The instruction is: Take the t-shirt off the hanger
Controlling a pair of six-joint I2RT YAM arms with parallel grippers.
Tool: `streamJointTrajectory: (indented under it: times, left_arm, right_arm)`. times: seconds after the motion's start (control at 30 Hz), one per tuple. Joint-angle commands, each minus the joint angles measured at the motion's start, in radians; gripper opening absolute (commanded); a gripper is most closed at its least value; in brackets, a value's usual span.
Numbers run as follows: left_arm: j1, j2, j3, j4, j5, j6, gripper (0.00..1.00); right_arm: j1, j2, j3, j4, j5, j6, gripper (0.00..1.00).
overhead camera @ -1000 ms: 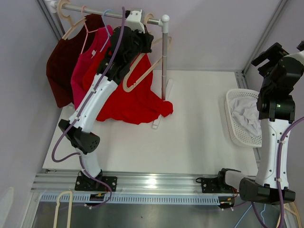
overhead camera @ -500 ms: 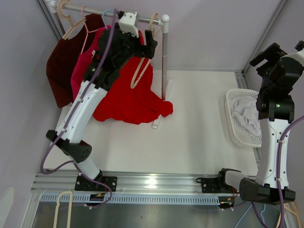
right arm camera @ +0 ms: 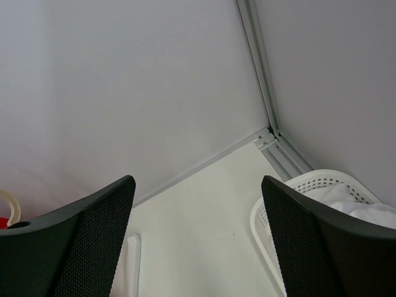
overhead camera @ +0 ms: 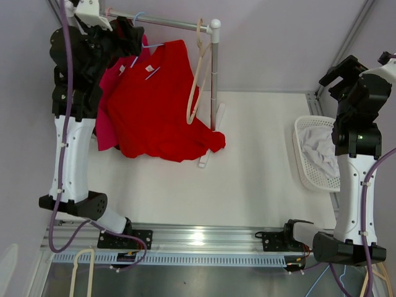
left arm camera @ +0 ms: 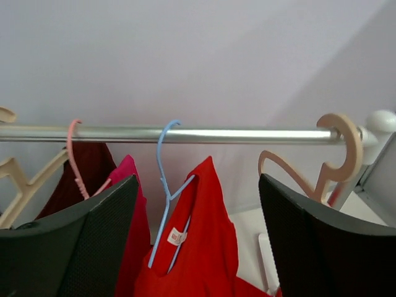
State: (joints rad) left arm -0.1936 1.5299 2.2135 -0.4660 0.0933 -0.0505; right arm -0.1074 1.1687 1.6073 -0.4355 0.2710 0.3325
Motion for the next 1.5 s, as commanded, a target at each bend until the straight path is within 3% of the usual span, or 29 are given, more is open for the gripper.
streamJointTrajectory:
  times: [0.0, 0.1, 0.17, 0.4, 0.53, 0.67, 0.8, 1.2, 1.3, 1.47]
  left_arm:
    - [0.011, 0.059, -0.009, -0.031, 0.078, 0.049, 0.81]
    - [0.023, 0.084, -0.038, -0.023, 0.094, 0.047, 0.8]
    - [0.037, 0.105, -0.031, -0.034, 0.1, 0.044, 0.71]
    - [0.097, 0.168, -0.028, -0.01, 0.12, -0.009, 0.77]
    - [0.109, 0.267, 0.107, -0.037, 0.123, -0.011, 0.75]
    - [0.111, 0.334, 0.176, -0.083, 0.135, -0.014, 0.67]
    - [0.111, 0.335, 0.163, -0.069, 0.152, -0.014, 0.58]
    - [0.111, 0.319, 0.129, -0.083, 0.157, -0.005, 0.55]
    - [0.111, 0.317, 0.127, -0.089, 0.164, -0.011, 0.43]
    - [0.112, 0.319, 0.127, -0.102, 0.175, -0.02, 0.14]
  right_arm:
    - [0.008, 0.005, 0.02, 0.032, -0.018, -0.003, 0.88]
    - [0.009, 0.011, 0.022, 0.032, -0.023, -0.003, 0.88]
    - [0.009, 0.014, 0.022, 0.034, -0.024, -0.004, 0.88]
    - [0.012, 0.019, 0.016, 0.037, -0.019, -0.021, 0.89]
    - [0.012, 0.017, 0.008, 0.038, -0.016, -0.024, 0.9]
    - [0.012, 0.017, 0.0, 0.041, -0.009, -0.026, 0.9]
    - [0.012, 0.019, -0.001, 0.044, -0.009, -0.026, 0.9]
    - [0.017, 0.019, -0.007, 0.041, -0.015, -0.016, 0.91]
    - [0.017, 0.019, -0.014, 0.04, -0.018, -0.016, 0.91]
    - [0.018, 0.017, -0.02, 0.041, -0.019, -0.015, 0.91]
